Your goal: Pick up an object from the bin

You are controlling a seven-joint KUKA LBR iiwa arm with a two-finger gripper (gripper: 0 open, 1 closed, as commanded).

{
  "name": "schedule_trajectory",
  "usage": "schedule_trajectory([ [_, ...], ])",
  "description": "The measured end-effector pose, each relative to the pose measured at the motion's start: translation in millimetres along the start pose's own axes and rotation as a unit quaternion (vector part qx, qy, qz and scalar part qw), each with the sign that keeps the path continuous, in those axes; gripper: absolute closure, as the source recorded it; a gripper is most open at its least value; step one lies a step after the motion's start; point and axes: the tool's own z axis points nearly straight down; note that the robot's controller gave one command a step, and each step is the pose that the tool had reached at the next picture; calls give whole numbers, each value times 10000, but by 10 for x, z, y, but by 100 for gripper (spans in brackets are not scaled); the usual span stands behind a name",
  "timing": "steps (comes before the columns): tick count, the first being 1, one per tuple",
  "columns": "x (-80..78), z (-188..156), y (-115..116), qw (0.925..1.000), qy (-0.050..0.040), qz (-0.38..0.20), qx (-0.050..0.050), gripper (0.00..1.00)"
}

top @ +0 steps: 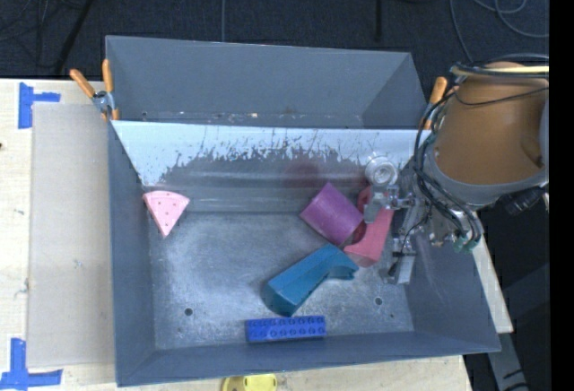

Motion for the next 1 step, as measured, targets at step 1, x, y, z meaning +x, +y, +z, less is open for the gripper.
schedule_trajectory([
  [1,-13,-45,4,10000,-38,-11,2,0],
])
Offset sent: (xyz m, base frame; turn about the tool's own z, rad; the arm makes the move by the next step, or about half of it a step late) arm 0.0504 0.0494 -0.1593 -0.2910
